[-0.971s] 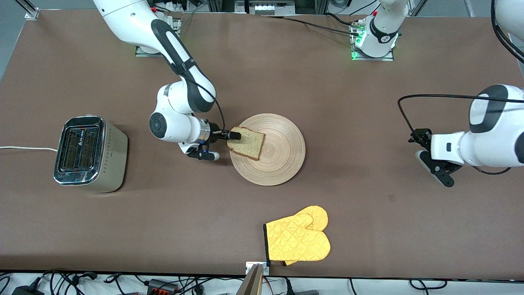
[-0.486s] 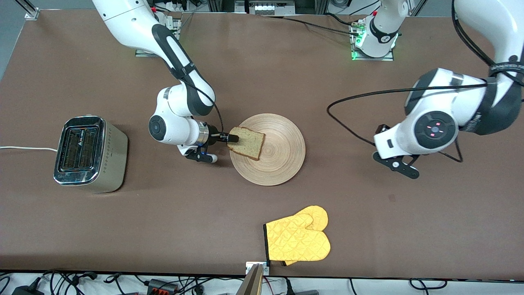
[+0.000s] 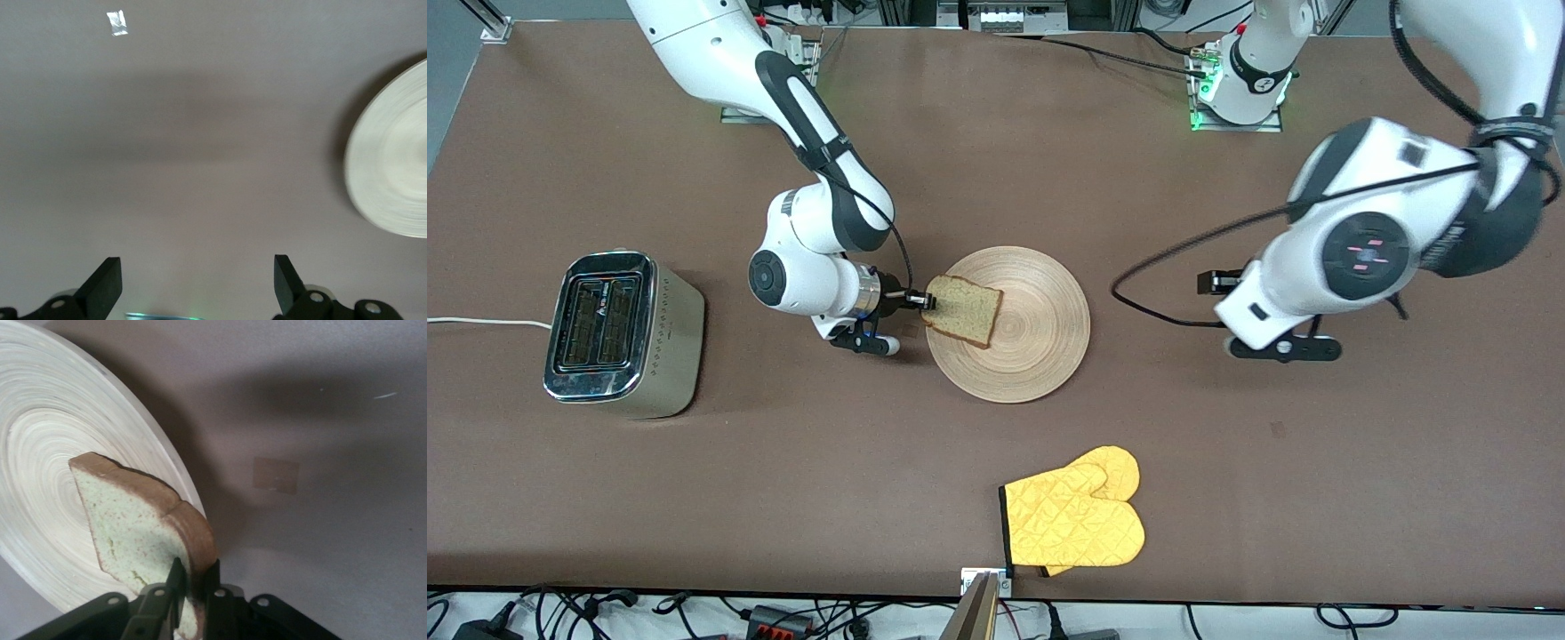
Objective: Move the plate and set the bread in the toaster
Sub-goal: 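Lift the bread with the right gripper while the left gripper withdraws, then carry the bread slice above the toaster slot with the right gripper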
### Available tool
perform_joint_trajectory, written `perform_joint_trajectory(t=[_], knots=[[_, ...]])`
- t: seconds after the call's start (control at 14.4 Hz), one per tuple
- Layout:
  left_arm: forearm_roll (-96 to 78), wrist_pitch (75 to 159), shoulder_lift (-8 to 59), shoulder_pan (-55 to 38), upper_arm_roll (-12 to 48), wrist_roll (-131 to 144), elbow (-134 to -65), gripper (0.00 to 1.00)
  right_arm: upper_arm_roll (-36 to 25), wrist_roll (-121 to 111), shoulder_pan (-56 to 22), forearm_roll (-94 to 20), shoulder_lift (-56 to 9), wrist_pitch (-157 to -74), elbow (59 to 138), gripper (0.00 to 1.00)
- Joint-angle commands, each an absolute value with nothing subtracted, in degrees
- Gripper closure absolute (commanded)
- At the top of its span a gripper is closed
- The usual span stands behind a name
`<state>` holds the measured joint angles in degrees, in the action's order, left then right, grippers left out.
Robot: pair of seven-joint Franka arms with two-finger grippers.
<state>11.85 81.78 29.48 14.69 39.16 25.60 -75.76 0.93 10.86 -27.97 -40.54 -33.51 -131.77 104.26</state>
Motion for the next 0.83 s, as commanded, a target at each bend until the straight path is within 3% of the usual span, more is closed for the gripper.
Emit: perform_joint_trajectory(t=[0.0, 0.35, 0.56, 0.69, 0.76], knots=[[6.9, 80.3, 29.6, 18.7, 39.6, 20.7, -71.9, 0.00, 0.9, 10.6, -28.0, -41.8, -33.8, -131.4, 102.6, 1.00], [11.7, 77.5, 28.0, 22.9, 39.4, 11.2, -70.3, 0.00, -1.8, 11.8, -27.9, -38.5, -28.2, -125.6, 101.0, 1.00], [15.2, 77.6, 27.3, 24.1, 38.6, 11.0, -66.8, 0.00, -6.9, 13.7, -27.9, -30.8, -26.5, -114.9, 94.8, 1.00], [14.0, 77.6, 23.4, 20.7, 32.5, 10.9, -67.3, 0.00, -11.1, 15.1, -28.0, -21.8, -26.5, -105.1, 87.8, 1.00], [11.4, 77.6, 22.0, 18.1, 26.6, 10.6, -68.2, 0.00, -12.1, 15.1, -27.5, -17.6, -26.5, -100.3, 84.6, 1.00]])
